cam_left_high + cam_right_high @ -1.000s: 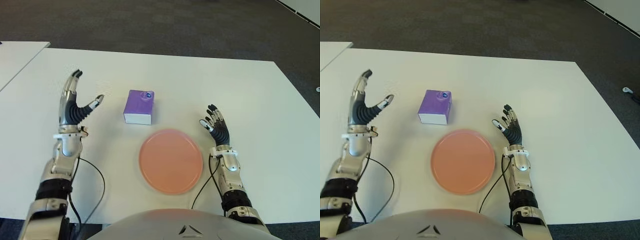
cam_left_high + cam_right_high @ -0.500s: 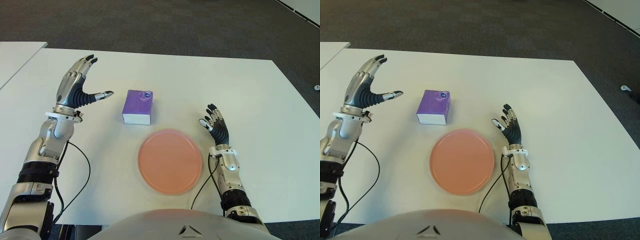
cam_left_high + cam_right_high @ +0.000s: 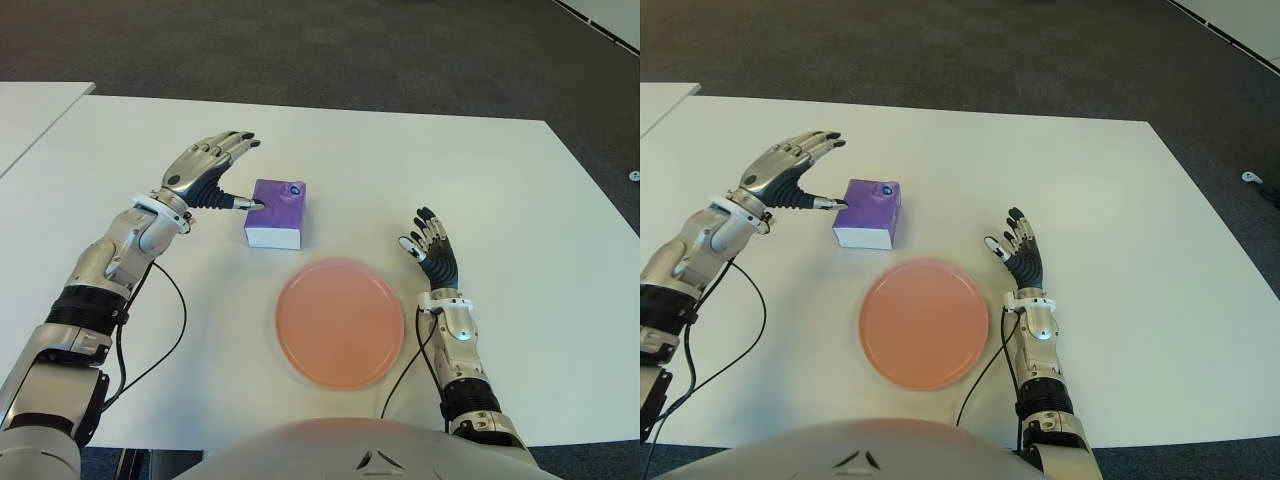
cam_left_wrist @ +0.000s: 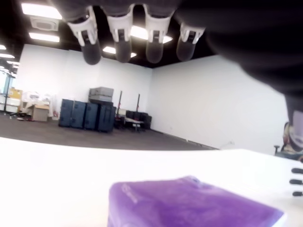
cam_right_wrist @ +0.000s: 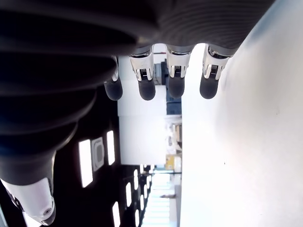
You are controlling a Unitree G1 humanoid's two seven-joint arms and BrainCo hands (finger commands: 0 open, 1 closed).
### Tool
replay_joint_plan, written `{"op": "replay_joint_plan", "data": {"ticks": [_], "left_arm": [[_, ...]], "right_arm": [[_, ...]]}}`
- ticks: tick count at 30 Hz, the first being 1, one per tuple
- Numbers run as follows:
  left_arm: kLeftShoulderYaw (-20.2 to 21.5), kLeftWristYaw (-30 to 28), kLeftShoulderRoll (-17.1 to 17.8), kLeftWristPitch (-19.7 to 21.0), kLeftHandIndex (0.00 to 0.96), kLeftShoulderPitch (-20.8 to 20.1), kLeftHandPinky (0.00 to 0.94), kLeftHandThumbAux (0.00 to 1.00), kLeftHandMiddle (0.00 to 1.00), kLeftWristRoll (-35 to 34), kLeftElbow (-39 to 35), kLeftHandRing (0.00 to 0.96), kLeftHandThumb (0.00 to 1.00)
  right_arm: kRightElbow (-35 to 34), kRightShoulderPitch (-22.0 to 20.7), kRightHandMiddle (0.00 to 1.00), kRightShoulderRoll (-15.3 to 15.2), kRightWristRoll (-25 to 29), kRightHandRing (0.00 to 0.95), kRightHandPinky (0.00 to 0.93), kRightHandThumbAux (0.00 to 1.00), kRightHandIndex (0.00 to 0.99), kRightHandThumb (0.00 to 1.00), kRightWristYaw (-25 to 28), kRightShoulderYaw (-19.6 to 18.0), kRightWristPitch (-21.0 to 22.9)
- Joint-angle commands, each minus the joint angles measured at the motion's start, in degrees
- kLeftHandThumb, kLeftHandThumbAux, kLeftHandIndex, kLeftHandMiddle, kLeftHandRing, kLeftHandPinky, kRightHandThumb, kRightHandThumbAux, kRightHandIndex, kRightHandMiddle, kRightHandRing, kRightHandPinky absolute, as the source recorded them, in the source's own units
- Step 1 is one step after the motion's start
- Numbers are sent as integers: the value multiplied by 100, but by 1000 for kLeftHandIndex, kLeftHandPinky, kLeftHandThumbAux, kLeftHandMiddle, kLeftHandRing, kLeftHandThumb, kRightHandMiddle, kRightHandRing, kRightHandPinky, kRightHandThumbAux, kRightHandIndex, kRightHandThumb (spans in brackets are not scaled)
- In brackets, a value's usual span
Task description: Put the tissue paper into the plate.
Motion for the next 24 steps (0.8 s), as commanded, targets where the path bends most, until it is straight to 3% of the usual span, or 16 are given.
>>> {"op": "replay_joint_plan", "data": {"ticks": [1, 7, 24], "left_arm": [[-413, 153, 55, -144, 0, -146, 0, 366, 0, 381, 460, 0, 62], [-875, 395, 76, -312, 0, -404, 0, 356, 0, 840, 775, 0, 56], [-1680, 420, 13, -774, 0, -972, 0, 323, 0, 1146, 1581, 0, 20]], "right_arm": [[692, 581, 0, 162, -30, 0, 0, 655, 0, 0, -46, 35, 506], [758, 563, 0, 161, -42, 0, 0, 651, 0, 0, -67, 33, 452], [813, 564, 0, 182, -43, 0, 0, 654, 0, 0, -109, 25, 456]]}}
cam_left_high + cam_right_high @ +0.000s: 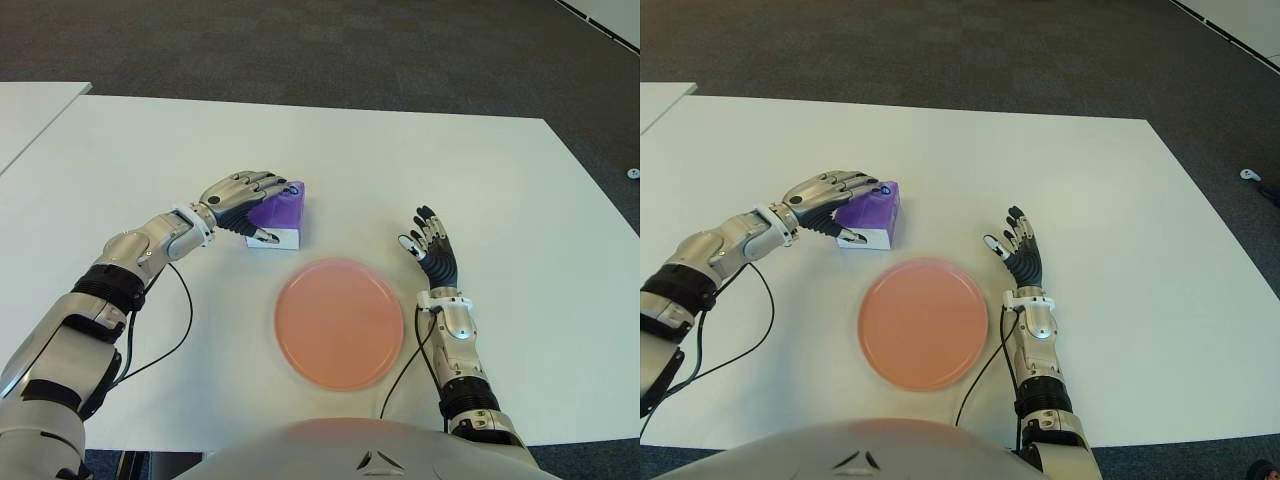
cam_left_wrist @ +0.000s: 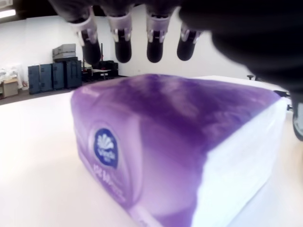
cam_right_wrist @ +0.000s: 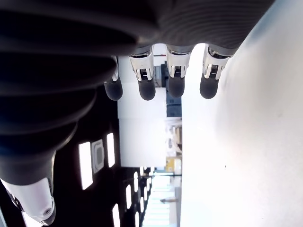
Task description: Put the tissue paper into the plate.
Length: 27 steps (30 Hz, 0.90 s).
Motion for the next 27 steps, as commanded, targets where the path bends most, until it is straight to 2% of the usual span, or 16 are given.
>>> {"op": "replay_joint_plan", "data": {"ticks": [1, 27], "left_arm": [[-240, -39, -10, -42, 0, -155, 0, 324, 0, 170, 170, 0, 18], [-530, -28, 15, -12, 0, -364, 0, 309, 0, 163, 274, 0, 0]], "right_arm": [[797, 599, 0, 183, -36, 0, 0, 654, 0, 0, -52, 32, 461], [795, 612, 0, 196, -32, 0, 0, 639, 0, 0, -67, 53, 521]]}}
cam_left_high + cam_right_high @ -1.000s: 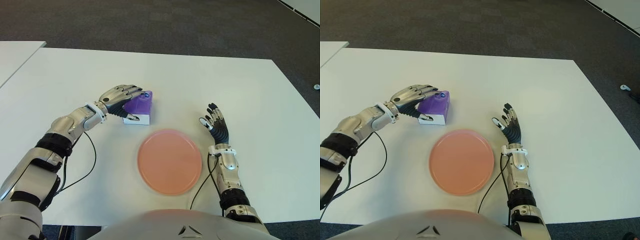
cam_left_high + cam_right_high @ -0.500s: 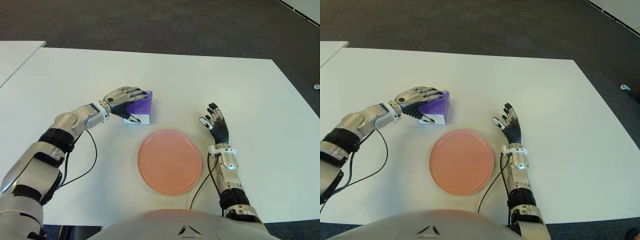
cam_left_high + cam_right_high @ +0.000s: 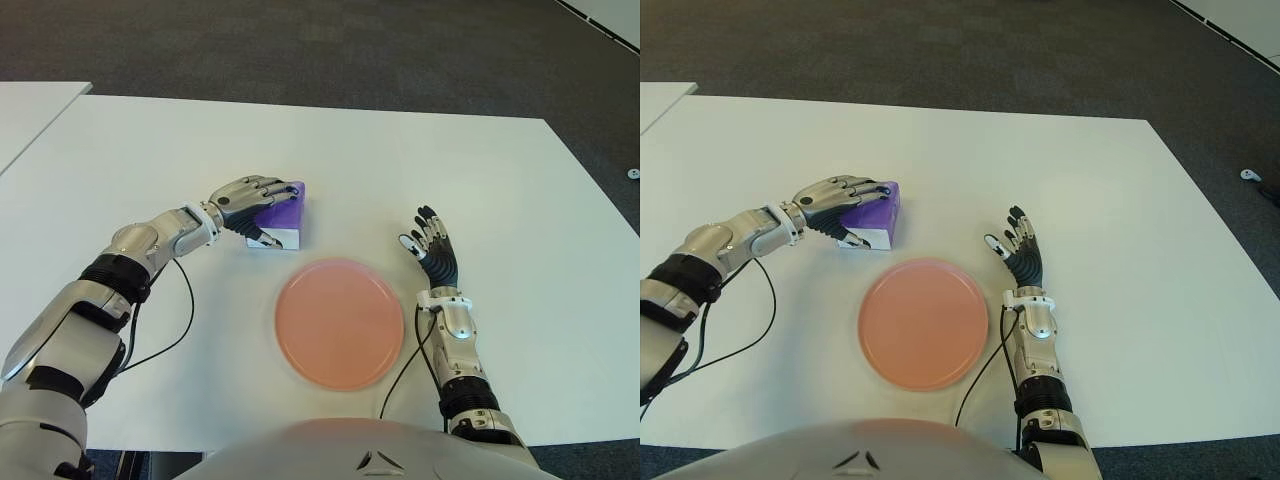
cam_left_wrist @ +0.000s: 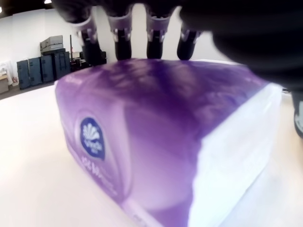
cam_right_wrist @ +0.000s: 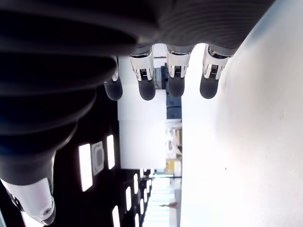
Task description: Put the tissue paper into the plate.
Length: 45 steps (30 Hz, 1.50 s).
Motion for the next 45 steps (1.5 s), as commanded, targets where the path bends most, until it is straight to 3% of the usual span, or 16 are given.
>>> {"op": "replay_joint_plan", "data": {"ticks": [1, 16, 45], "left_arm": [[-77, -18, 20, 23, 0, -58, 0, 311, 0, 93, 32, 0, 0], [-96, 331, 20, 151, 0, -81, 0, 317, 0, 276, -78, 0, 0], [-315, 1368, 50, 826, 0, -119, 0, 331, 0, 1006, -101, 0, 0]], "right_arm": [[781, 618, 0, 194, -27, 0, 0, 638, 0, 0, -12, 53, 523], [772, 648, 0, 196, -5, 0, 0, 636, 0, 0, 35, 58, 481], [622, 818, 0, 206, -13, 0, 0, 644, 0, 0, 217, 118, 355]]}}
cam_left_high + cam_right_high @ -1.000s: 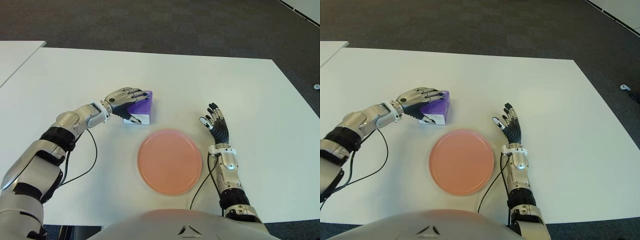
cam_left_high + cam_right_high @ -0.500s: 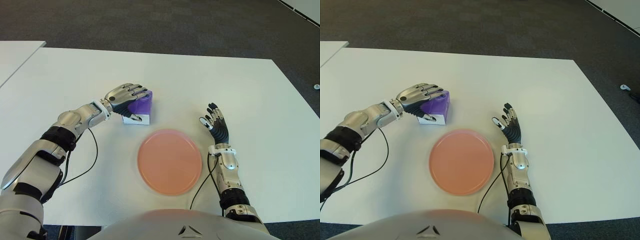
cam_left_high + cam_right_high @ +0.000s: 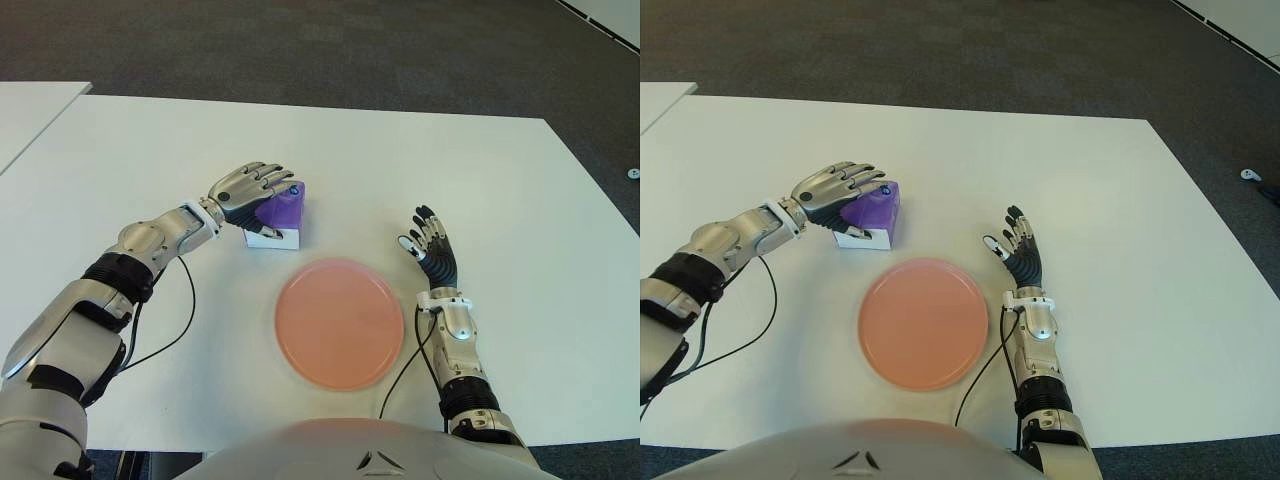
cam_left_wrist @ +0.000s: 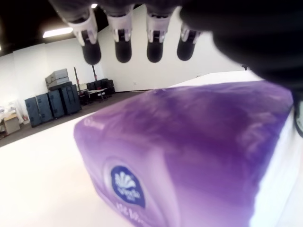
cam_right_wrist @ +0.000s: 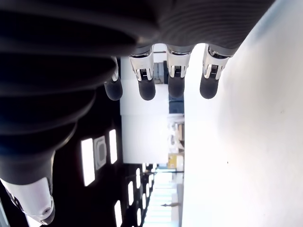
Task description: Put the tissue paper into the plate.
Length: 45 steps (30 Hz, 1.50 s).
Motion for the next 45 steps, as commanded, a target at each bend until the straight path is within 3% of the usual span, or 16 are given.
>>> {"op": "replay_joint_plan", "data": {"ticks": [1, 15, 45], "left_arm": [[-132, 193, 52, 109, 0, -96, 0, 332, 0, 218, 75, 0, 0], [-412, 294, -16, 293, 0, -231, 0, 344, 0, 448, 335, 0, 0], [-804, 137, -216, -19, 0, -455, 0, 340, 0, 276, 974, 0, 0]], "right_arm": [[585, 819, 0, 213, -22, 0, 0, 643, 0, 0, 56, 115, 468], [468, 898, 0, 218, -6, 0, 0, 647, 0, 0, 37, 116, 528], [377, 1001, 0, 176, -11, 0, 0, 646, 0, 0, 79, 128, 534]]}}
